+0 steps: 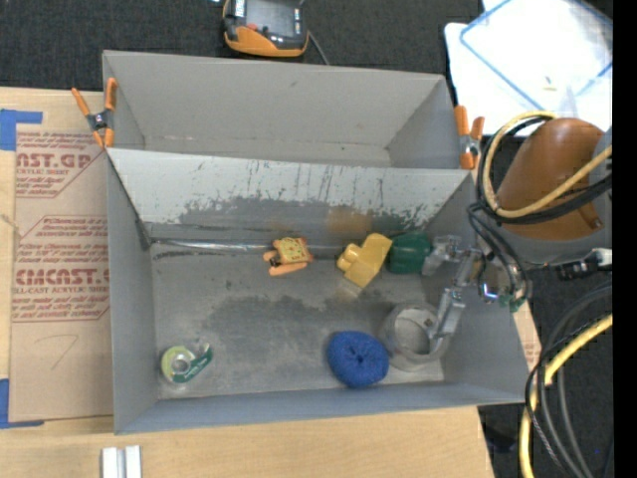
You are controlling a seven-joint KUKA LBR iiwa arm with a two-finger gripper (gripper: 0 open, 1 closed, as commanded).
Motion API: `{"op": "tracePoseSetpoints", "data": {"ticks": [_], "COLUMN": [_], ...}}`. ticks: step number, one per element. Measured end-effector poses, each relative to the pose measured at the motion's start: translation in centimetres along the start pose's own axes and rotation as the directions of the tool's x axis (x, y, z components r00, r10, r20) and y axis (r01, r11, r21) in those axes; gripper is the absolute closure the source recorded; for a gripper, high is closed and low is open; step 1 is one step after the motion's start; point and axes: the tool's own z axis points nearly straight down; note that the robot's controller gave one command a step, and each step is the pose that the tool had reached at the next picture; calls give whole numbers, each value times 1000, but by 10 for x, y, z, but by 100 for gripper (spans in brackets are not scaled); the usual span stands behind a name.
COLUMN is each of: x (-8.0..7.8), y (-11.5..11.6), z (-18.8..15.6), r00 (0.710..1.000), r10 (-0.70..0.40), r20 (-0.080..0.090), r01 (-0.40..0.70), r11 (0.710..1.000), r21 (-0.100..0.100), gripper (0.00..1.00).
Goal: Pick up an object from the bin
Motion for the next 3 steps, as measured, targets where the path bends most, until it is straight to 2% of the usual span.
{"op": "tracePoseSetpoints", "data": {"ticks": [1,2,3], "x": [5,7,10], "y": [-13,-9,-7], "z": [51,91,91], "r00": [969,972,961], "r10": [246,234,275], "r20": [-19,4,0], "r01": [-246,-234,-275], "r11": [969,972,961], "r21": [5,0,1], "gripper": [0,0,100]}}
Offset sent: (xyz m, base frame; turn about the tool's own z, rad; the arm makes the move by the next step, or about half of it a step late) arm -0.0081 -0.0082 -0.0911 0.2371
